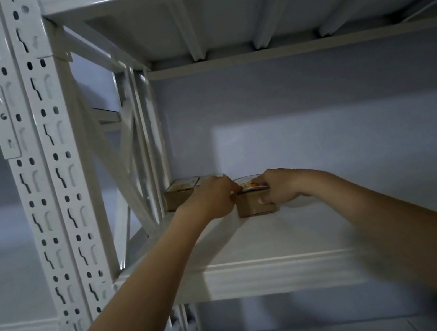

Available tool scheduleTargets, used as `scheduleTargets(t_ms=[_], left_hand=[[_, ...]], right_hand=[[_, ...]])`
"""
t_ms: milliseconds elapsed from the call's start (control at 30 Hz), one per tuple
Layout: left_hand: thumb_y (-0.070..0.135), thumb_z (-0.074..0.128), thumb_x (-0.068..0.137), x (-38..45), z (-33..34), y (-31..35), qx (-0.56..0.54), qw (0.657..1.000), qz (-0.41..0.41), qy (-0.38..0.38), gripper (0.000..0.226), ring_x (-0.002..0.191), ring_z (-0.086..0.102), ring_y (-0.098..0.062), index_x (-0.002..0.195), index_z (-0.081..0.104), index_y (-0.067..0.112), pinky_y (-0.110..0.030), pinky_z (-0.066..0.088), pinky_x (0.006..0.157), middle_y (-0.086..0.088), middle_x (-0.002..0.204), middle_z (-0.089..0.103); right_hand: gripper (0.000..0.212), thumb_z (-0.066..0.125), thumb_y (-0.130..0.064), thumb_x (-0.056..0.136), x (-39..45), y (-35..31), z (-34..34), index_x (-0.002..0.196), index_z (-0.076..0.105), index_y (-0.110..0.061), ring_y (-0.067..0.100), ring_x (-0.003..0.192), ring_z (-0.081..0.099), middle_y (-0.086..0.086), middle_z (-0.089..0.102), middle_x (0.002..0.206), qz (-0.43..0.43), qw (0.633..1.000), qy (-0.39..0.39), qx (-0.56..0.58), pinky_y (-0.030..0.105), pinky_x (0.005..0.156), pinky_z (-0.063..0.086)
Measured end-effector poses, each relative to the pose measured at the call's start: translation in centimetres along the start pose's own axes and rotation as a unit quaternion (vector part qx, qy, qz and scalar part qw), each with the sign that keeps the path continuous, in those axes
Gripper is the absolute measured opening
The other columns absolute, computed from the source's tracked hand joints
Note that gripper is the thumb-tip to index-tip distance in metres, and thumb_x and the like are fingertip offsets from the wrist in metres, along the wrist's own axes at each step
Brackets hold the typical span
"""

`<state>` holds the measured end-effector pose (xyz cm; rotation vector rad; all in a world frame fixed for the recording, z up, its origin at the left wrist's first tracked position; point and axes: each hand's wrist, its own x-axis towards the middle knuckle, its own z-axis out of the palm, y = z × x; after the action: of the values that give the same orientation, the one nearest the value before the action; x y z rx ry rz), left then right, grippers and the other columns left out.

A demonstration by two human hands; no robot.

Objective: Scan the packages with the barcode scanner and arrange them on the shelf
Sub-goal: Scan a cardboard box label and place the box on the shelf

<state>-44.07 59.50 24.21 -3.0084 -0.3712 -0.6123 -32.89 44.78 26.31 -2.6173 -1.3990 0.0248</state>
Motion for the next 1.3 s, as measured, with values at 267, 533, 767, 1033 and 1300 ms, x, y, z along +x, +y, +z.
scheduleTargets(t_ms=[267,533,767,1033,1300], left_hand=[[0.019,0.041,0.094,3.2,0.8,-2.1,0.133,0.986,-0.050,-0.089,0.051,0.129,0.036,-0.033,0.145,0.036,0.023,-0.068,0.021,0.105,-0.012,0.130,0.053],[0.030,0.041,0.095,5.3,1.6,-3.8,0.118,0.985,-0.052,-0.118,0.040,0.134,0.033,-0.026,0.134,0.048,0.027,-0.067,0.014,0.110,-0.007,0.132,0.054],[0.028,0.047,0.091,6.5,2.8,-4.2,0.065,0.992,-0.054,-0.095,0.034,0.116,0.053,-0.029,0.125,0.050,0.029,-0.056,0.029,0.102,-0.003,0.118,0.063],[0.023,0.049,0.087,6.3,3.1,-3.9,0.045,0.994,-0.069,-0.066,0.028,0.113,0.053,-0.030,0.115,0.055,0.022,-0.057,0.037,0.101,-0.006,0.113,0.062],[0.022,0.055,0.091,4.9,0.4,-0.5,-0.035,0.995,-0.094,-0.015,0.052,0.130,0.044,-0.032,0.140,0.043,0.010,-0.048,0.039,0.107,-0.012,0.138,0.049]], right_hand=[[0.049,0.048,-0.023,0.100,5.3,-0.4,0.6,0.148,0.041,-0.015,0.027,0.119,0.055,0.011,0.055,0.138,-0.014,0.997,-0.022,-0.067,0.032,0.089,0.045],[0.048,0.048,-0.023,0.101,8.6,0.2,0.6,0.147,0.042,-0.015,0.028,0.121,0.056,0.011,0.054,0.139,-0.009,0.997,-0.015,-0.071,0.037,0.100,0.048],[0.040,0.045,-0.018,0.102,10.7,0.5,1.5,0.142,0.045,-0.011,0.027,0.118,0.056,0.012,0.053,0.136,0.009,0.998,0.005,-0.057,0.026,0.081,0.039],[0.056,0.051,-0.023,0.098,11.0,0.3,2.1,0.151,0.035,-0.018,0.023,0.107,0.051,0.010,0.047,0.145,0.007,1.000,0.009,-0.009,0.027,0.082,0.038],[0.081,0.057,-0.031,0.098,6.1,1.9,-1.5,0.161,0.008,-0.017,0.026,0.152,0.022,0.005,0.014,0.168,0.024,0.996,0.041,0.079,0.035,0.118,0.025]])
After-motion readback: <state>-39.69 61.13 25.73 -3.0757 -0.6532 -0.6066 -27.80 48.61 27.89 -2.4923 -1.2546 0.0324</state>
